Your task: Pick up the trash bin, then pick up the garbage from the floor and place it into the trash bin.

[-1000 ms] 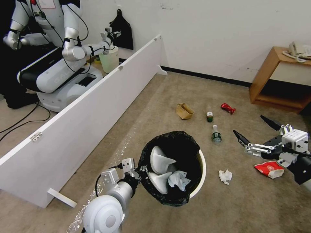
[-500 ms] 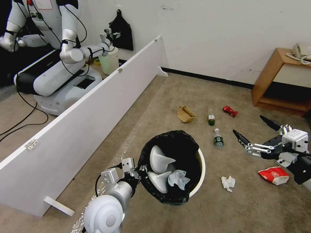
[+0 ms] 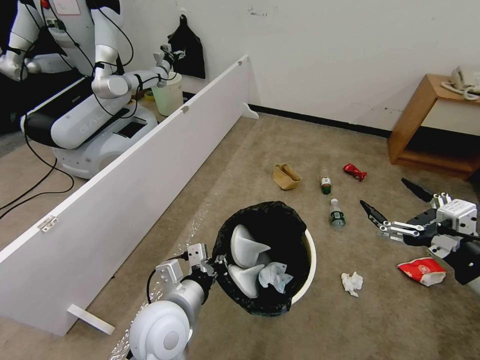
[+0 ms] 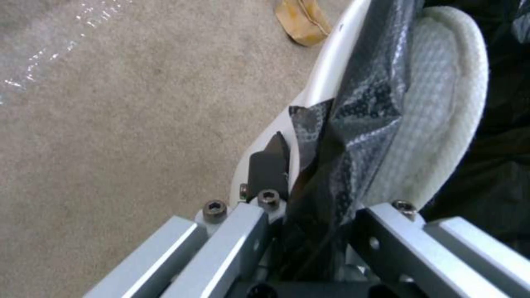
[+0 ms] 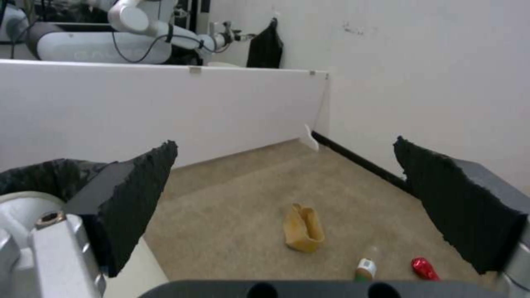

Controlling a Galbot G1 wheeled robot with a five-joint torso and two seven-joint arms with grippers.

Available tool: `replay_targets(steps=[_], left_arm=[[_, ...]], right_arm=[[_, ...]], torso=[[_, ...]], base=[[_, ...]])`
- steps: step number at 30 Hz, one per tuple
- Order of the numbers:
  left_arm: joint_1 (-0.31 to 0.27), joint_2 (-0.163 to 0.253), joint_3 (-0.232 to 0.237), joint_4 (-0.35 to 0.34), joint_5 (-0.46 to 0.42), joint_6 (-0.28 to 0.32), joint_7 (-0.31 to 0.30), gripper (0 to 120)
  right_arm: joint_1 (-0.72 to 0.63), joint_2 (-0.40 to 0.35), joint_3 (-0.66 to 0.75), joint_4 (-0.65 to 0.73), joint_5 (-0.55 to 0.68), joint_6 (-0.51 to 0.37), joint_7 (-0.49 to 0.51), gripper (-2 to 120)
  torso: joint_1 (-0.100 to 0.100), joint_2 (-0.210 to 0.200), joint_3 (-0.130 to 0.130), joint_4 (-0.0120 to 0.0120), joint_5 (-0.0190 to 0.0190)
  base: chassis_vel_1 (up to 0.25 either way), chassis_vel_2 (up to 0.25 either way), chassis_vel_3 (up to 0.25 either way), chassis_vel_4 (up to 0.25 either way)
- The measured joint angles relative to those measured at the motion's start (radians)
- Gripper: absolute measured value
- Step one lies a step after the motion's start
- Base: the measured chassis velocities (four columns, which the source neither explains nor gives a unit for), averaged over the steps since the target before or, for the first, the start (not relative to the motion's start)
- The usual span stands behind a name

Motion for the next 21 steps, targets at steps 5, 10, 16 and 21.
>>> replay_targets(steps=[5, 10, 16, 21], left_arm=[[0.002, 0.000, -0.001, 0.000, 0.001, 0.000, 0.001, 2], [0.002, 0.000, -0.001, 0.000, 0.001, 0.000, 0.001, 2], [0.003, 0.001, -0.004, 0.000, 0.002, 0.000, 0.002, 2], [0.003, 0.002, -0.005, -0.001, 0.002, 0.000, 0.002, 2]], right_arm=[[0.000, 0.000, 0.004, -0.003, 0.019, -0.001, -0.008, 100], [0.001, 0.000, 0.008, -0.003, 0.022, -0.006, -0.014, 100], [0.003, 0.000, 0.010, -0.005, 0.030, -0.007, -0.021, 100], [0.002, 0.000, 0.013, -0.005, 0.032, -0.011, -0.024, 100]], torso=[[0.000, 0.000, 0.000, 0.0000, 0.0000], [0.000, 0.000, 0.000, 0.0000, 0.0000], [0.000, 0.000, 0.000, 0.0000, 0.0000], [0.000, 0.000, 0.000, -0.0001, 0.0000]], base=[[0.000, 0.000, 0.000, 0.000], [0.000, 0.000, 0.000, 0.000], [0.000, 0.000, 0.000, 0.000], [-0.056, 0.029, 0.044, -0.027]])
